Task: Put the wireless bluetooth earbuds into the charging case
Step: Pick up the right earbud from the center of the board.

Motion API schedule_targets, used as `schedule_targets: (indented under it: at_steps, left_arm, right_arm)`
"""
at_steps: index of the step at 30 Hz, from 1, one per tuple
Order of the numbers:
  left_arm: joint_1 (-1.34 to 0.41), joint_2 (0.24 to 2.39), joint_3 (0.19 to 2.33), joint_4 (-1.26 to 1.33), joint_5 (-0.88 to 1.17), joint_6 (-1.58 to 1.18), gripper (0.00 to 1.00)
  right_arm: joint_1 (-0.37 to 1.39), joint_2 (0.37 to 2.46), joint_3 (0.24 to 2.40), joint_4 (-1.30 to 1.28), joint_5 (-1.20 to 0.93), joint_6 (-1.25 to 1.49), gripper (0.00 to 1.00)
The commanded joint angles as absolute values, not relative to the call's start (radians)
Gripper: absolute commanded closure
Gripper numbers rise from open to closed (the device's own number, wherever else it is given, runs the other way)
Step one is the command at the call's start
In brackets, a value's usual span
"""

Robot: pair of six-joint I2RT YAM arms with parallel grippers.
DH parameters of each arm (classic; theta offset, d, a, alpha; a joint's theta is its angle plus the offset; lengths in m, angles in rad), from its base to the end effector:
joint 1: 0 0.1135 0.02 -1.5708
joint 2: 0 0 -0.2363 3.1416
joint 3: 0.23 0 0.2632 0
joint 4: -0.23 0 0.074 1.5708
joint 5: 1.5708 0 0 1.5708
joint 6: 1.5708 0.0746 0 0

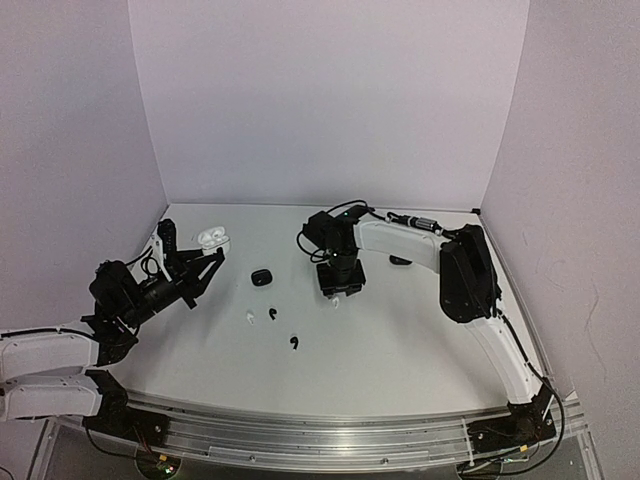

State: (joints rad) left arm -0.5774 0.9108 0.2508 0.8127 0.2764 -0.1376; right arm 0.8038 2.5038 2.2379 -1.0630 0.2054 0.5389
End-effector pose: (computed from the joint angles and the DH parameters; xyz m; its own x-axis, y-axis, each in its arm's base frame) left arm 0.2054 -0.1581 0.2126 0.0232 -0.1726 -0.9847 0.7615 0.6412 -0.0944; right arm 0.3636 0.3553 0.1020 -0.9226 -0.2332 -0.3072 -0.2301 0.9720 -0.0470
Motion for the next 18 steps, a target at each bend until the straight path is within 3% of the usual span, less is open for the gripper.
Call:
schedule_targets:
  at_steps: [1,9,18]
  left_arm:
    - [-0.581,0.918,0.252,0.855,0.278,-0.149,1.00]
    - [-0.581,0.918,0.252,0.848,0.275,-0.148,1.00]
    - [-0.581,0.919,0.253,0.850,0.275,-0.149,1.00]
  right_arm:
    - [0.818,2.532,2.275,-1.067,0.201,0.519,0.58]
    - [0.833,2.551,2.266,-1.066,0.206,0.526,0.67]
    - [0.836,2.569,2.280,-1.062,0.229,0.520,0.70]
